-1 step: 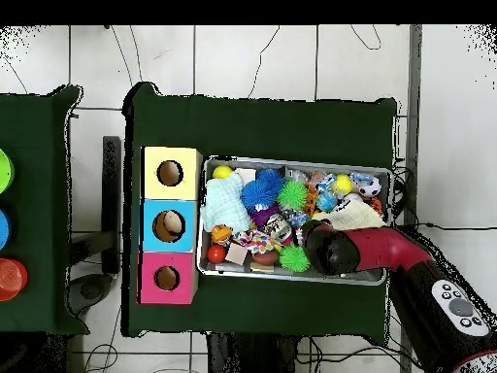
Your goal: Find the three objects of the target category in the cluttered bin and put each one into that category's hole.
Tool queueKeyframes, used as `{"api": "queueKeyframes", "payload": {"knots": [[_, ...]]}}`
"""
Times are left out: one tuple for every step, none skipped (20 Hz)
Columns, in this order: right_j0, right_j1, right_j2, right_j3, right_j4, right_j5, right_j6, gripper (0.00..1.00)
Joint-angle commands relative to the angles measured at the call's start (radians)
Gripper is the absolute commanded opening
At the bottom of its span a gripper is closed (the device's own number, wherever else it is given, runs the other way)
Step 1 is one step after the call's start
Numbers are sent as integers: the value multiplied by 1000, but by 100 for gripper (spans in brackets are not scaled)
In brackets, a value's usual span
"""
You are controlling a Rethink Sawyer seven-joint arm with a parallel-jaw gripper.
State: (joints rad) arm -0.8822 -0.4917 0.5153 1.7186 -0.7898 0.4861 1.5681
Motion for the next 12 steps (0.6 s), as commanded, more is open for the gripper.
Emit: {"api": "queueKeyframes", "payload": {"knots": [[-25,18,93,-137,-31,95,-263,100],[-27,16,97,-137,-32,99,-265,100],[-27,16,100,-139,-34,104,-266,100],[-30,15,103,-139,-35,106,-265,100],[-32,14,106,-138,-37,108,-264,100],[-33,17,107,-141,-38,108,-262,100],[-34,17,109,-142,-38,110,-262,100],[-35,14,112,-145,-35,119,-267,100],[-34,12,113,-145,-34,123,-268,100],[-34,9,114,-146,-31,131,-269,100],[-33,6,116,-150,-26,144,-275,100],[-33,4,117,-152,-23,154,-279,100]]}}
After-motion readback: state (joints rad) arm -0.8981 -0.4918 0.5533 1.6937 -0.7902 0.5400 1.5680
